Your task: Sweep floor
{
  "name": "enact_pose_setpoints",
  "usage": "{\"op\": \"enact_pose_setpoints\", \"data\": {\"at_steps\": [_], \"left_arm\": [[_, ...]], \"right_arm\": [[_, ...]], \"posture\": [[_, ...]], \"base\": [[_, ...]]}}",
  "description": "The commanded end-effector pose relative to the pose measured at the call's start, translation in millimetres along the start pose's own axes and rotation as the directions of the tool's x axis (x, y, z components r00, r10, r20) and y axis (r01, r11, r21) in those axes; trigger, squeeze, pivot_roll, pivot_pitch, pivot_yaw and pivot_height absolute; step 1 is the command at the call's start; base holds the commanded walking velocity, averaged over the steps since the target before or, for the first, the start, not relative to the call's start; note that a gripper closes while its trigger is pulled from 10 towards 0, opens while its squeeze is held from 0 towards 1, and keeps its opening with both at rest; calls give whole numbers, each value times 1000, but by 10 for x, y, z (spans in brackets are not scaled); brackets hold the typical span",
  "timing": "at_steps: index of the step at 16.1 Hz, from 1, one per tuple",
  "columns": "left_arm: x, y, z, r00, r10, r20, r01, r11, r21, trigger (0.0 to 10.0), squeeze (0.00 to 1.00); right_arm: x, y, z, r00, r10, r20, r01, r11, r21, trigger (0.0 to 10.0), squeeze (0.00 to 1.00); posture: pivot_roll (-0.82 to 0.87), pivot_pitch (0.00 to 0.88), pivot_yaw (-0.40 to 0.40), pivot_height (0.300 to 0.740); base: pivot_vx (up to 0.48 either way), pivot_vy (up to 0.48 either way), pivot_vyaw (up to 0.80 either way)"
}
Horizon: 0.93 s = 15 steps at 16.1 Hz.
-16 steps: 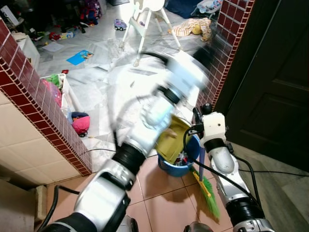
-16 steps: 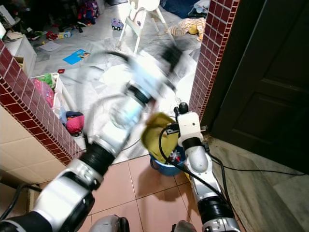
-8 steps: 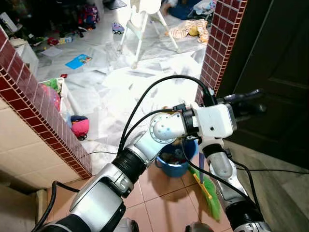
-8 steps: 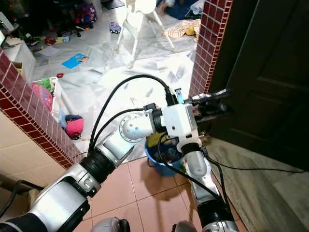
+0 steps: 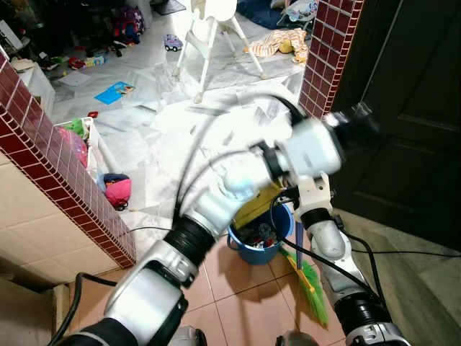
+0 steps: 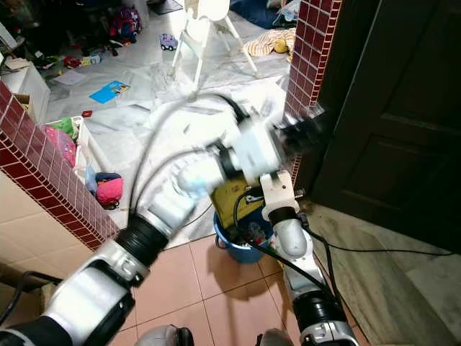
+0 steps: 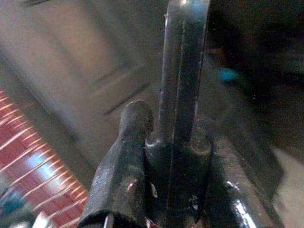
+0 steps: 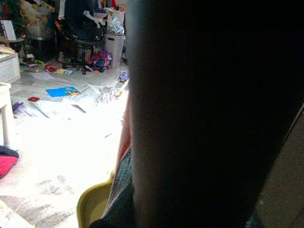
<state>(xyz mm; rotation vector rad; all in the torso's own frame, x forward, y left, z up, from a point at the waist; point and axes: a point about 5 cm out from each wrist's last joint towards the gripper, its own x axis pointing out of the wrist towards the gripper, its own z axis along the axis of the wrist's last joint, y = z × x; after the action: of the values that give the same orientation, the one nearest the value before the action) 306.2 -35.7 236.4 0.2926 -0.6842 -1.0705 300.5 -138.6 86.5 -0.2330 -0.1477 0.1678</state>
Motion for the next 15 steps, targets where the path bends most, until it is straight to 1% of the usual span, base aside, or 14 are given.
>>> {"op": "enact_pose_setpoints", "data": {"at_steps": [1,2,3,4,6,7,9,10,11,13,14,15], "left_arm": [[-10,337,156,989,146,30,-145,989,-11,10000,0],[-53,565,263,967,250,57,-250,968,-8,10000,0],[-89,702,325,947,312,73,-313,950,0,10000,0],[-179,956,461,904,412,115,-420,906,49,10000,0],[-304,1197,594,850,503,156,-521,846,114,10000,0],[-409,1340,667,809,562,172,-585,798,147,10000,0],[-543,1465,720,751,629,201,-659,732,173,10000,0],[-630,1530,725,719,665,202,-695,689,206,10000,0],[-706,1556,681,704,688,176,-707,655,267,10000,0],[-810,1554,589,679,722,133,-723,628,287,10000,0],[-919,1519,461,660,748,73,-728,612,308,10000,0],[-999,1483,362,642,766,34,-736,602,310,10000,0]], "right_arm": [[67,-19,98,998,-5,55,5,1000,-1,10000,0],[70,-24,89,999,-4,51,4,1000,-2,10000,0],[71,-24,85,999,-2,50,2,1000,-2,10000,0],[74,-17,78,999,4,47,-4,1000,-2,10000,0],[83,2,74,999,12,46,-12,1000,0,10000,0],[93,23,77,999,19,47,-19,1000,4,10000,0],[101,41,81,998,28,51,-29,1000,7,10000,0],[101,42,78,998,32,50,-32,999,7,10000,0],[95,43,69,998,35,48,-35,999,7,10000,0],[86,46,58,998,38,45,-39,999,9,10000,0],[75,61,44,998,50,37,-50,999,12,10000,0],[65,84,26,997,68,27,-69,997,19,10000,0]], "posture": [[-101,0,80,740],[-97,0,76,740],[-97,0,76,740],[-86,0,69,740],[-77,0,65,740],[-77,0,65,740],[-70,0,56,740],[-68,0,55,740],[-66,0,55,740],[-65,0,57,740],[-65,0,59,740],[-64,0,60,740]], "base": [[0,0,0],[0,0,0],[0,0,0],[0,0,0],[0,0,0],[0,0,0],[0,0,0],[0,0,0],[0,0,0],[0,0,0],[0,0,0],[0,0,0]]}}
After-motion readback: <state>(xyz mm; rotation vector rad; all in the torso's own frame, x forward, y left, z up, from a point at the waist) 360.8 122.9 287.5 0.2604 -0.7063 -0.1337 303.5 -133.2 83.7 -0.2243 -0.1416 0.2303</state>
